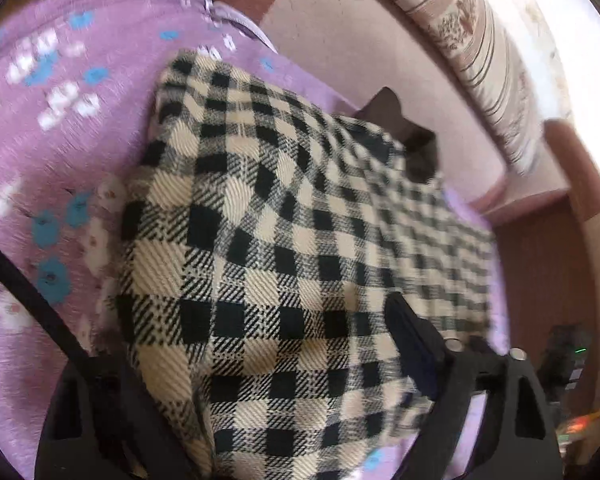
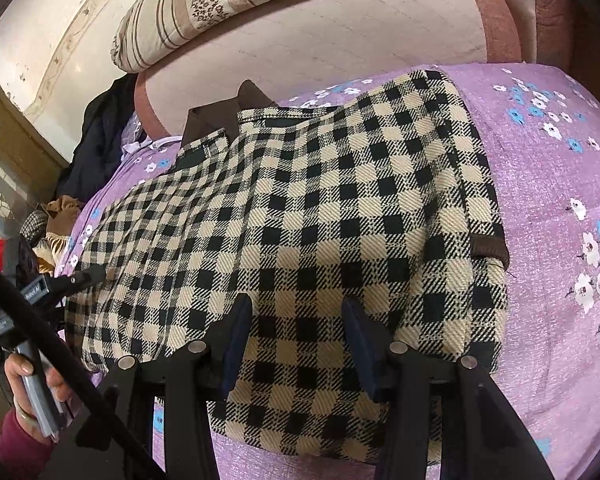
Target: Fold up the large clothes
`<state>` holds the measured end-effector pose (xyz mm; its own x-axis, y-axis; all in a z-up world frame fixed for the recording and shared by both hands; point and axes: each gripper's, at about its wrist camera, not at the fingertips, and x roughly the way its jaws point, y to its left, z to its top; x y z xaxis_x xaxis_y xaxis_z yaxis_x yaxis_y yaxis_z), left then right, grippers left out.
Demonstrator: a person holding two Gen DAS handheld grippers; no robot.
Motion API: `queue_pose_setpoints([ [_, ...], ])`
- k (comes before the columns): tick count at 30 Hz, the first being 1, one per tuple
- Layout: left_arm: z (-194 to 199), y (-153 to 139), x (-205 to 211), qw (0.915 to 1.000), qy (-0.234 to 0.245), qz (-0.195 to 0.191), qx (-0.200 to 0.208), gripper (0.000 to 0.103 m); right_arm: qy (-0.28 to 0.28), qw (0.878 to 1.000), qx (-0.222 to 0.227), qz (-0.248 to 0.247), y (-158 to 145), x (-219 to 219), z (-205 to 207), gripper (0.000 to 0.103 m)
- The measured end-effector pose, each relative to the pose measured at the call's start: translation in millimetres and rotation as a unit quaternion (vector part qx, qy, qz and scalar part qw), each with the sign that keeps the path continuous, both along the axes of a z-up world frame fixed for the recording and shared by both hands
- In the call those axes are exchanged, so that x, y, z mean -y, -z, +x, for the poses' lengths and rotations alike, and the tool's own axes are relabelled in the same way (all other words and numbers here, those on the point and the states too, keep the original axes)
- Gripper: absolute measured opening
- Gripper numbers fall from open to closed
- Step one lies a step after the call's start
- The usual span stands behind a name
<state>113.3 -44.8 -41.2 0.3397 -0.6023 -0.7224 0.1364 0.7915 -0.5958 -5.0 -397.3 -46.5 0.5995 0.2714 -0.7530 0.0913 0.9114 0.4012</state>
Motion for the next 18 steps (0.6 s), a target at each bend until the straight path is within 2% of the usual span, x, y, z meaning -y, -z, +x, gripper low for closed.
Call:
queue_pose_setpoints([
  [2, 6, 8, -16, 0.9979, -0.023, -0.055, -0.025, 0.079, -0.001, 1.000, 0.001, 0.000, 0, 0, 0, 0.051],
  [4, 10, 16, -30, 0.9921, -0.050, -0.104, -0.049, 0.078, -0.002, 1.000, 0.002, 0.002, 0, 0, 0, 0.051],
  [6, 10, 18, -33, 0.9883, -0.070, -0.122, -0.060, 0.078, 0.001, 1.000, 0.003, 0.003, 1, 1, 0, 0.051],
  [7, 10, 16, -30, 0.9895, -0.069, -0.114, -0.057, 0.078, 0.002, 1.000, 0.003, 0.004, 1, 2, 0, 0.051],
  [9, 7, 6, -16, 0.9968, -0.040, -0.061, -0.034, 0.077, 0.007, 1.000, 0.003, 0.005, 1, 5, 0, 0.051],
  [11, 3, -1, -3, 0.9996, -0.019, -0.016, -0.014, 0.058, 0.011, 1.000, 0.001, 0.011, 2, 11, -1, 0.051],
  [12, 3, -4, 2, 0.9998, -0.007, -0.013, -0.011, 0.036, 0.013, 1.000, 0.001, 0.016, 1, 13, -1, 0.051],
  [13, 2, -7, 4, 0.9998, -0.001, -0.015, -0.010, 0.030, 0.015, 1.000, -0.001, 0.020, 1, 17, -2, 0.048],
  [15, 2, -20, 10, 1.0000, 0.000, -0.007, 0.004, 0.027, 0.025, 0.999, -0.007, 0.022, 1, 22, -3, 0.040],
  [18, 0, -45, 24, 0.9997, 0.012, -0.003, 0.023, 0.025, 0.038, 0.999, -0.010, 0.033, 1, 32, -6, 0.039],
])
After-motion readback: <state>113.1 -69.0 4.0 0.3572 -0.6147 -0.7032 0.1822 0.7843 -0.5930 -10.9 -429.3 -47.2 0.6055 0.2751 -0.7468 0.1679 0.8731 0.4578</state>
